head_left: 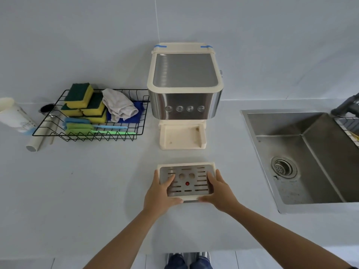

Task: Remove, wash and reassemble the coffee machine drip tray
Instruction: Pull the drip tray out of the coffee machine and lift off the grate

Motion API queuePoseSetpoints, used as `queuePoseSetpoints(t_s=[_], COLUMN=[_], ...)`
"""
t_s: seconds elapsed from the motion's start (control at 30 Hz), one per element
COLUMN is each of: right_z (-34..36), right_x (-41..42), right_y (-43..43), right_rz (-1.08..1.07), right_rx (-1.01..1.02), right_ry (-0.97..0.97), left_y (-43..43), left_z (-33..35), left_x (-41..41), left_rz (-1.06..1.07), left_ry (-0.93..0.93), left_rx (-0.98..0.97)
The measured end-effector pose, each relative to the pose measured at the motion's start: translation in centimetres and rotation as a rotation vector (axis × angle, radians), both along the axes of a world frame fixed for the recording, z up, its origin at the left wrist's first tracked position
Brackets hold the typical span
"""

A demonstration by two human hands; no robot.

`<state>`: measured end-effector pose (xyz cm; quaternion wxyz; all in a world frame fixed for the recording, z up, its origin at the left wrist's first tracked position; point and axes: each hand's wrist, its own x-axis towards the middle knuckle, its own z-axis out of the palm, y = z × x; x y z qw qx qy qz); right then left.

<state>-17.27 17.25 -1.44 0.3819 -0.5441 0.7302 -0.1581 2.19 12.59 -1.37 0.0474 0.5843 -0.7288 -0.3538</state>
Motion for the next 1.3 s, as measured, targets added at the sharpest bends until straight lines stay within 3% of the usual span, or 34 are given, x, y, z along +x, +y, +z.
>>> queuePoseSetpoints(t_s=[0.2,0.43,0.6,0.87,1.3], right_z=[-0.4,0.1,1.7,2.3,2.0], right_x=[0.0,-0.2,-0.3,0.6,0.9], right_y=[0.5,0.4,-0.4,-1.7,-2.9], right_rz=[-0.009,0.106,0.214,0.484,0.500], right_rx=[0.032,0.068,0.030,0.018,0.080], right_ry=[0.041,0.149,0.307,0.439,0.410], left_y=[0.3,-0.4,-1.6,-2.1,-2.7], left_z=[-0.6,0.3,1.0,1.0,2.0], left_x=[-0.3,-0.4,-0.3,-1.0,-1.8], left_rz=[-0.041,-0.190,-0.331,-0.580,-0.590], left_ry=[-0.061,-0.264,-0.420,-0.394,-0.366], left_rx=[-0.010,0.025,-0.129,-0.155,-0.057])
